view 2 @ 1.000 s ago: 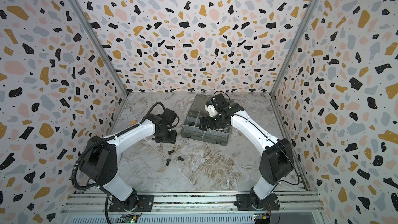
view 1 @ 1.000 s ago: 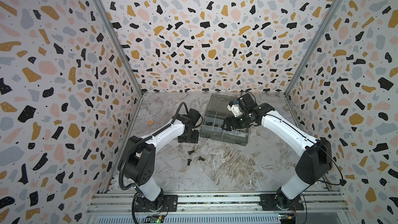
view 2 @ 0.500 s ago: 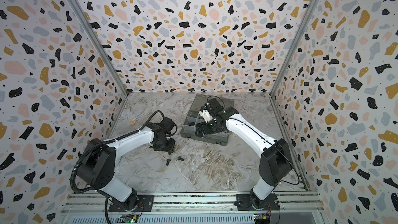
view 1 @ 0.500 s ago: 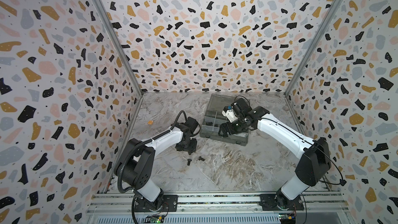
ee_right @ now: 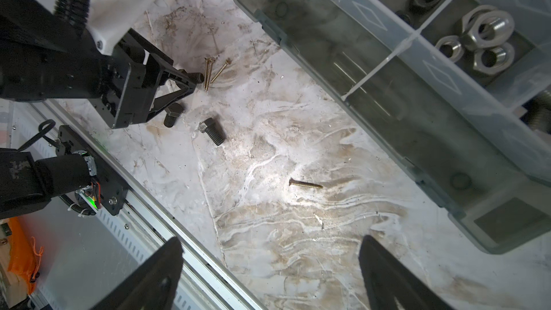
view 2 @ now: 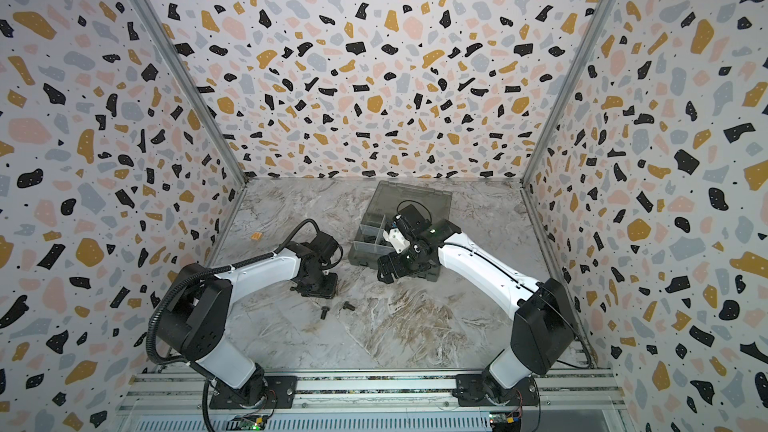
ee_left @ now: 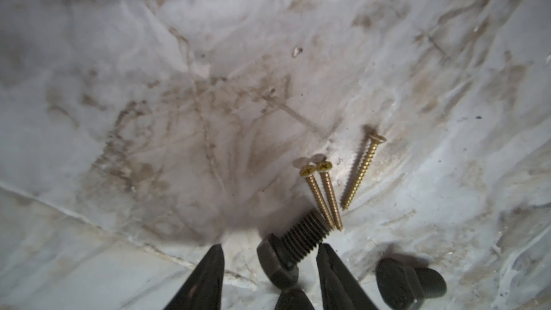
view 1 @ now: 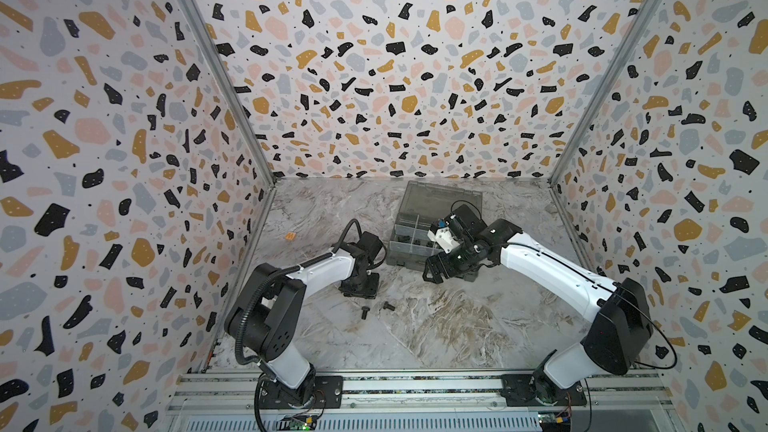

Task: Sort the screws and nuts into containers
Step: 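Move the left gripper to a black bolt beside the brass screws and grasp, then carry the black bolt over the organizer with the left gripper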

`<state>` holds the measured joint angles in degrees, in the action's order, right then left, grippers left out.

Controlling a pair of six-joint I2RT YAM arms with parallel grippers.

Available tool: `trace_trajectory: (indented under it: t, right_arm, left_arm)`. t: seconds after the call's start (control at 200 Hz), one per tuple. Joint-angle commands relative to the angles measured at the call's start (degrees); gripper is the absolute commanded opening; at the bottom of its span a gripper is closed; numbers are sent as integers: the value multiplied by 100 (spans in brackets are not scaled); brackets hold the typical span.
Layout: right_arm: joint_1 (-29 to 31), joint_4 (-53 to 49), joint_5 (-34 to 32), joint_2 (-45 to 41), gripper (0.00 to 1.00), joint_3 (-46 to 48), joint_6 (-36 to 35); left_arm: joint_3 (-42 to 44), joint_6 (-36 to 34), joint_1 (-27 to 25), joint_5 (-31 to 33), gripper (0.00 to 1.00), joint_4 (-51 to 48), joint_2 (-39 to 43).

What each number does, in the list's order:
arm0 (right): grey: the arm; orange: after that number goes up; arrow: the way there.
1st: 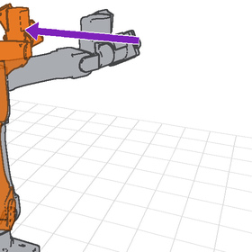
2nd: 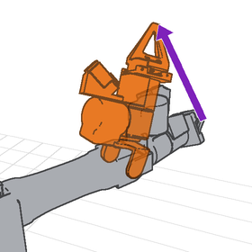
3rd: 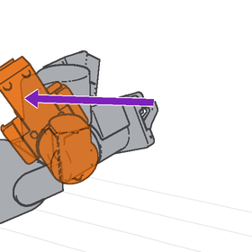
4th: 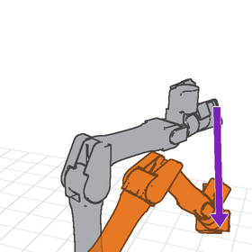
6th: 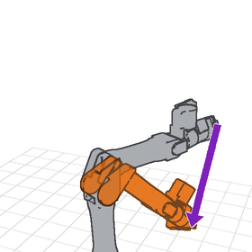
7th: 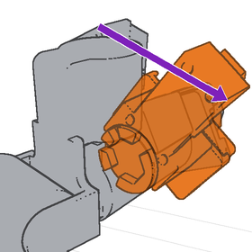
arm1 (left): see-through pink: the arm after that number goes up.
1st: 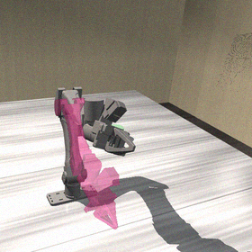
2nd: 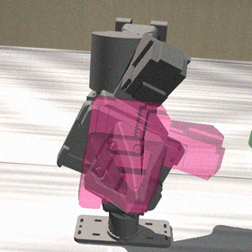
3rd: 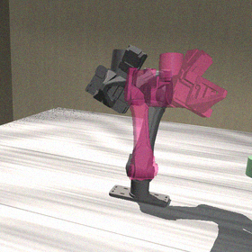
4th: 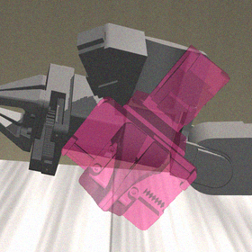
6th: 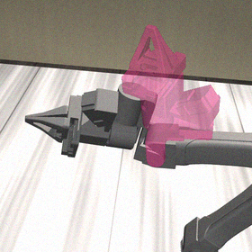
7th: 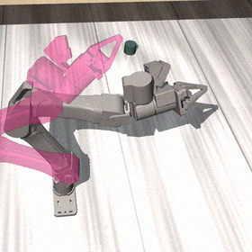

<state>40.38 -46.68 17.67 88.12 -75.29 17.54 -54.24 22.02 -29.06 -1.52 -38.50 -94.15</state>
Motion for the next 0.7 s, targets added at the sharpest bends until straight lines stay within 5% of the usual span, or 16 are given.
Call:
trace_trajectory:
  t: [0.0,0.696]
  right_arm:
    - [-6,-98,-32,-239,94,90,126]
    - [-21,-128,-148,-322,94,144,242]
  left_arm:
    - [126,-93,-30,-77,48,96,-81]
    - [-159,-390,-32,-129,39,265,-549]
